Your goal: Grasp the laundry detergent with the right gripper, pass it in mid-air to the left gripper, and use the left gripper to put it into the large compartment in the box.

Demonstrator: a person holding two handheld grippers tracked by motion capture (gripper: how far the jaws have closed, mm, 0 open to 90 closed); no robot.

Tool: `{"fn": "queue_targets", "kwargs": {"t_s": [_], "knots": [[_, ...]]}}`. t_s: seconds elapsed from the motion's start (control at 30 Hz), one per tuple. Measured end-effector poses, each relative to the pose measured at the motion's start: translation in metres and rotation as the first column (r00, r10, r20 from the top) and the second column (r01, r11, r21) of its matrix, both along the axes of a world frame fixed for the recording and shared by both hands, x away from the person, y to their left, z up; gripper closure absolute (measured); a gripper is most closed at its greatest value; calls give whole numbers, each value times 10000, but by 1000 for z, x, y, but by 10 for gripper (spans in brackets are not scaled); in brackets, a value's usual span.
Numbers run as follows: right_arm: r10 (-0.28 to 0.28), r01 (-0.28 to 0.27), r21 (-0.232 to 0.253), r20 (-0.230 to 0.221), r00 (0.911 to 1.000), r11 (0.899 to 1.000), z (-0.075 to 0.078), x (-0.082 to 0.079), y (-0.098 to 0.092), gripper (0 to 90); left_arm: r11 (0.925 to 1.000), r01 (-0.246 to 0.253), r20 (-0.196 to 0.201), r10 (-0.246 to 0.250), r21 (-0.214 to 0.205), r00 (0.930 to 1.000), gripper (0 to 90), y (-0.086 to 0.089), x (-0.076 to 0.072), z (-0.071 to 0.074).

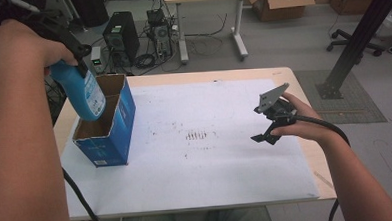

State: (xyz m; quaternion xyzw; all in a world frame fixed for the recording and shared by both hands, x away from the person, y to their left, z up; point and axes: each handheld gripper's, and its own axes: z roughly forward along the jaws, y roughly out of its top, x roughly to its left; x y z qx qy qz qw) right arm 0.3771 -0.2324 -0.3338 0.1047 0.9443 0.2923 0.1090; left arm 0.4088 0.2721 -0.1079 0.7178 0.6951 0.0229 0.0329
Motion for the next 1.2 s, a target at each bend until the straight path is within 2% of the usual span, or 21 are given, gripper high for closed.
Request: {"fn": "queue_targets", "kwargs": {"t_s": [0.47,0.9,1.2], "knots": [[26,-26,-2,0,10000,10000,5,-1,-1,27,9998,-200,-120,200,34,9997,384,5,5,-27],[27,-27,23,14,10000,10000,7,-4,-3,28,9998,-106,-232,110,152,9997,384,3,9,-45],[54,-55,104,66,10000,9999,6,-4,0,28,9999,-121,-378,125,120,9992,384,4,13,-70]]}}
